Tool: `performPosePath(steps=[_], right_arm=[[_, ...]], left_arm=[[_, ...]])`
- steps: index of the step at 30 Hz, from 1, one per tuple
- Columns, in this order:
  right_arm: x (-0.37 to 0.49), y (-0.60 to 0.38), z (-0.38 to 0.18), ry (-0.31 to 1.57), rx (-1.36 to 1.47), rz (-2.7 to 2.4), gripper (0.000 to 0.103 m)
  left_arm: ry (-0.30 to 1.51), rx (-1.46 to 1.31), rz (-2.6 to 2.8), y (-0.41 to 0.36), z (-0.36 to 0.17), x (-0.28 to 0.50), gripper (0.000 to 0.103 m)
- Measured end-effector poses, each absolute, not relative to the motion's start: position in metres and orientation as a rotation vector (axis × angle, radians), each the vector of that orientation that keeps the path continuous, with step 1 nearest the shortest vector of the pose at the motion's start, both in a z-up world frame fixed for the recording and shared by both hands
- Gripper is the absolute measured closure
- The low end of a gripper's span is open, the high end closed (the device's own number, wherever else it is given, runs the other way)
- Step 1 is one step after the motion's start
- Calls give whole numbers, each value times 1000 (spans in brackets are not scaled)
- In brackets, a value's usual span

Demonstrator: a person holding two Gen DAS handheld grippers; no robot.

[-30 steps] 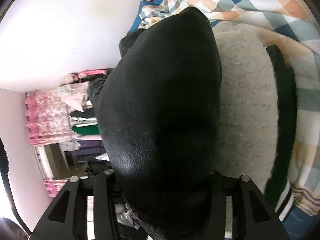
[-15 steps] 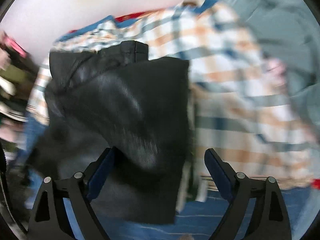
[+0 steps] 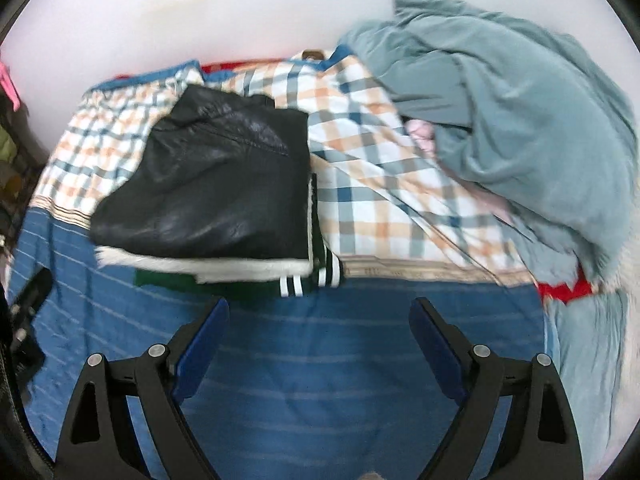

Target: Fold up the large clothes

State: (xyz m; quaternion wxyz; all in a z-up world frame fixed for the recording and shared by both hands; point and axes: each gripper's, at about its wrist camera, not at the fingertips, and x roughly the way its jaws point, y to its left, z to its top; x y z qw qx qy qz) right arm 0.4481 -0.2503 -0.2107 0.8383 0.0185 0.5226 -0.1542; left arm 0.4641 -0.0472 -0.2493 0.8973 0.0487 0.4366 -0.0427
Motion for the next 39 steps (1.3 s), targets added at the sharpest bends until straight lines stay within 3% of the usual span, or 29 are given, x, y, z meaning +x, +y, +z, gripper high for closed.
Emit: performPosePath(steps=[9, 20, 28, 39], right_arm=[[293, -202, -62, 965, 14, -385, 10], [137, -162, 77, 833, -9, -329, 10], [60, -146, 128, 771, -16, -290, 10], [7, -141, 156, 740, -27, -310, 10]], left_arm=[[846, 72, -148, -20, -130, 344, 1], [768, 27, -155, 1, -43, 235, 1], [723, 4, -136, 13, -16, 192, 1], [691, 13, -81, 29, -2, 153, 1]])
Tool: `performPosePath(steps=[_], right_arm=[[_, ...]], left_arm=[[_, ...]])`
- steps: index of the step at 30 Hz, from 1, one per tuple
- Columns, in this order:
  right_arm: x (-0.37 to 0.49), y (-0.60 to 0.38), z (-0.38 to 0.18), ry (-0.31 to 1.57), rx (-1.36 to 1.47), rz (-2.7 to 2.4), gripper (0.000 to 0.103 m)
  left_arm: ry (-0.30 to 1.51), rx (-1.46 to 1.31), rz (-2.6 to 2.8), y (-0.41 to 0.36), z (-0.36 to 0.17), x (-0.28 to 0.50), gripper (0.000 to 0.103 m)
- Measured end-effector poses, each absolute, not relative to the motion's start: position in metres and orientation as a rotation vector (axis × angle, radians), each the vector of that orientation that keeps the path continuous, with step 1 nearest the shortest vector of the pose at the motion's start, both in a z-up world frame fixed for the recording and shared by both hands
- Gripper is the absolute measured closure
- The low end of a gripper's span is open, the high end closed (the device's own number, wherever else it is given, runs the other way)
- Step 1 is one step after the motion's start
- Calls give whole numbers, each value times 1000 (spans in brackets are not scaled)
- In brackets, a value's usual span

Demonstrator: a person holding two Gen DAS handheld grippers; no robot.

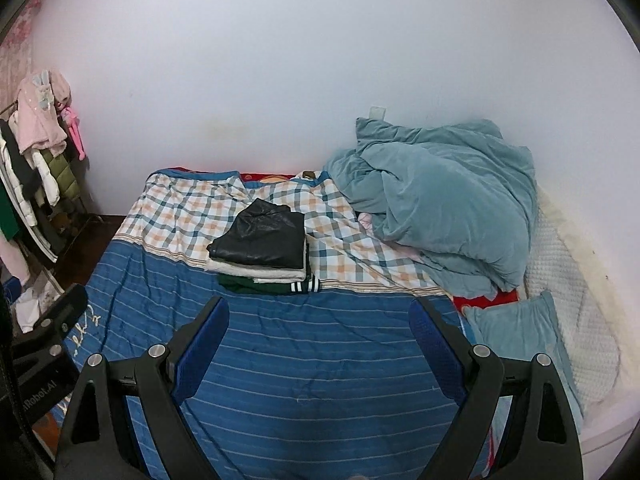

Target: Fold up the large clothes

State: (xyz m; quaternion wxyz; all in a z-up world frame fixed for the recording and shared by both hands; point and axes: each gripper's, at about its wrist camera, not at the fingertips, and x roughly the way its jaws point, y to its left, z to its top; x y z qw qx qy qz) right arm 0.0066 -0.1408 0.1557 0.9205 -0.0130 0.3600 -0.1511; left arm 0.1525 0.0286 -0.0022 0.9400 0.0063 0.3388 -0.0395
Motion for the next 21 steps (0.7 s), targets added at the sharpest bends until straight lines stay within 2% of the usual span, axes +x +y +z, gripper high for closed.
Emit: performPosePath(steps=[21], right_arm=[[-3, -132, 166, 715, -8, -265, 7]], left_arm=[[665, 27, -66, 43, 4, 140, 0]])
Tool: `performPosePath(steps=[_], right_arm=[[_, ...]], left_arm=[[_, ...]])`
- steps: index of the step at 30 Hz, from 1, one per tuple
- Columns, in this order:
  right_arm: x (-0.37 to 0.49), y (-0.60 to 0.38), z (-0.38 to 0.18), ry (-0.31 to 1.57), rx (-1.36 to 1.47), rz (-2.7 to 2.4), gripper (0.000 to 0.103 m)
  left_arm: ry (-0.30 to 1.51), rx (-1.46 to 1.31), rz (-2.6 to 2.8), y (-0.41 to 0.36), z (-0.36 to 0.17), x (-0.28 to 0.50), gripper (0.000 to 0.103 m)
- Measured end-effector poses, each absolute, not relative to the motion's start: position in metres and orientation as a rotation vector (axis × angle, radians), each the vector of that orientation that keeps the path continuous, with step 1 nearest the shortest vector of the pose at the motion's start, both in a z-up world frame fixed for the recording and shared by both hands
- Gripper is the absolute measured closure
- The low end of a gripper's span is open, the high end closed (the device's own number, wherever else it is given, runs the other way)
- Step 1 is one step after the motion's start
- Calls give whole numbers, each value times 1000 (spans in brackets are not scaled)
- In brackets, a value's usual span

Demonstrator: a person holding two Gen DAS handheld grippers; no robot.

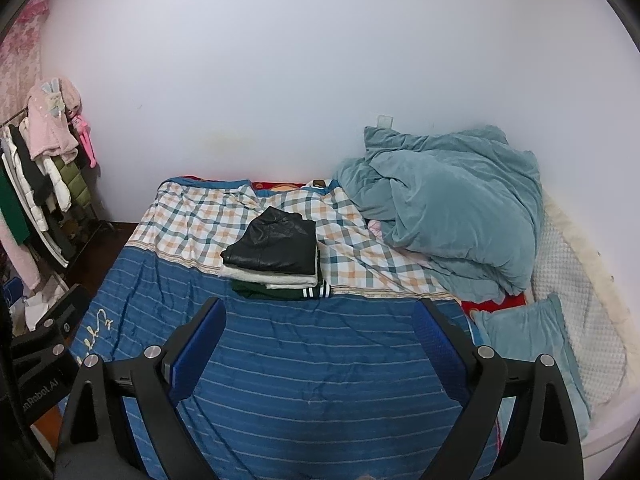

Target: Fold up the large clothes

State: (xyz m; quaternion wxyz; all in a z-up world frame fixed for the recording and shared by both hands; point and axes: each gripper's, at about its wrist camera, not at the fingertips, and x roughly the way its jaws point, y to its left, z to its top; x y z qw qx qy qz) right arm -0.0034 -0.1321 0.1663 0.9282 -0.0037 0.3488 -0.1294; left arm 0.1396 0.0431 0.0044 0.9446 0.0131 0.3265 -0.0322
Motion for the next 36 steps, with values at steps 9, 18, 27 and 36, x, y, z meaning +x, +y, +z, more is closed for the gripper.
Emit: performPosePath(steps=[9, 18, 27, 36], right_arm=[[-3, -132, 165, 722, -4, -261, 7], [-6, -131, 163, 711, 1, -268, 7], [-11, -132, 163, 709, 4, -268, 7], [-10, -131, 163, 709, 0, -264, 7]], left_arm=[[664, 29, -71, 40, 5, 139, 0], [665, 30, -82, 40, 8, 136, 0], [659, 33, -83, 41, 10, 135, 0], [655, 35, -81, 40, 11, 135, 0]])
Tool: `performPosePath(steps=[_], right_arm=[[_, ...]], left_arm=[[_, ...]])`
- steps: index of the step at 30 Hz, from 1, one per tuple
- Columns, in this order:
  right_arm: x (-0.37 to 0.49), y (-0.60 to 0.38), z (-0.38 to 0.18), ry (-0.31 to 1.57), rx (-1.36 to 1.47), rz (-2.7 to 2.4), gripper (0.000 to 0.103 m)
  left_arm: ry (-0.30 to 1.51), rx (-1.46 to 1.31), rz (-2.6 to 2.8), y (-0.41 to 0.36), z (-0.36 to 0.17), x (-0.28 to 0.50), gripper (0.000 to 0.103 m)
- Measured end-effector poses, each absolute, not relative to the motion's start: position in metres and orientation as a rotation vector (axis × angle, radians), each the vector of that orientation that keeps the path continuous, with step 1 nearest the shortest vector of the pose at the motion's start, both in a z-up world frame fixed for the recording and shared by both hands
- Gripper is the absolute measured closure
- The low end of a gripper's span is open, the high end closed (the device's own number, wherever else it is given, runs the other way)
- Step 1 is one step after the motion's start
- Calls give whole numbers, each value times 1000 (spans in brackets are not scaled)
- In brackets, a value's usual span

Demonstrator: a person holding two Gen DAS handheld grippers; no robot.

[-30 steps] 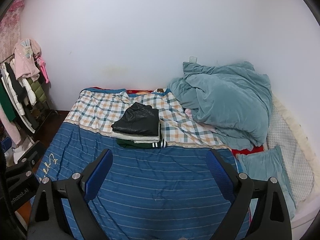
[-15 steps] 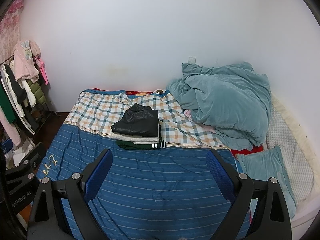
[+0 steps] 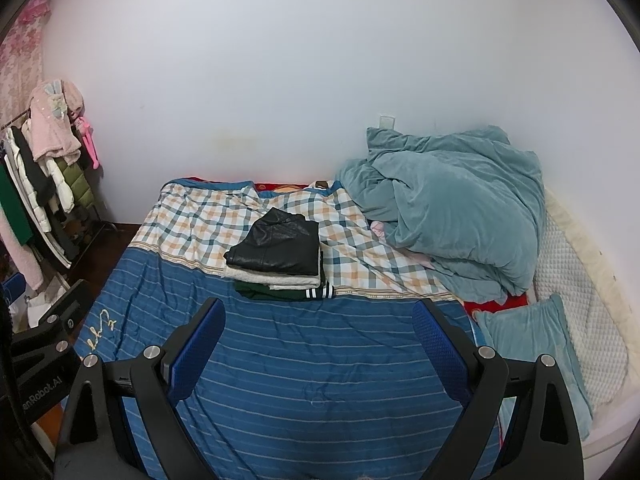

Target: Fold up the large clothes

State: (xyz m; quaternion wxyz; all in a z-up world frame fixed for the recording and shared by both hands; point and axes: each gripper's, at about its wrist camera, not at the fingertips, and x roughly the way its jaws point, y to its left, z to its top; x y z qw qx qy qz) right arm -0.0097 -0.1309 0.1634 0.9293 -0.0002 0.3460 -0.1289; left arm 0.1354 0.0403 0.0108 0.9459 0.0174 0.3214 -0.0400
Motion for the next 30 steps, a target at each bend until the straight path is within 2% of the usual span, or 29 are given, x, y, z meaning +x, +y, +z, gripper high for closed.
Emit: performPosePath(steps=[30], right_arm=[[-12, -131, 166, 707, 0, -271, 7]], left_arm=[[653, 28, -67, 35, 18, 143, 0]])
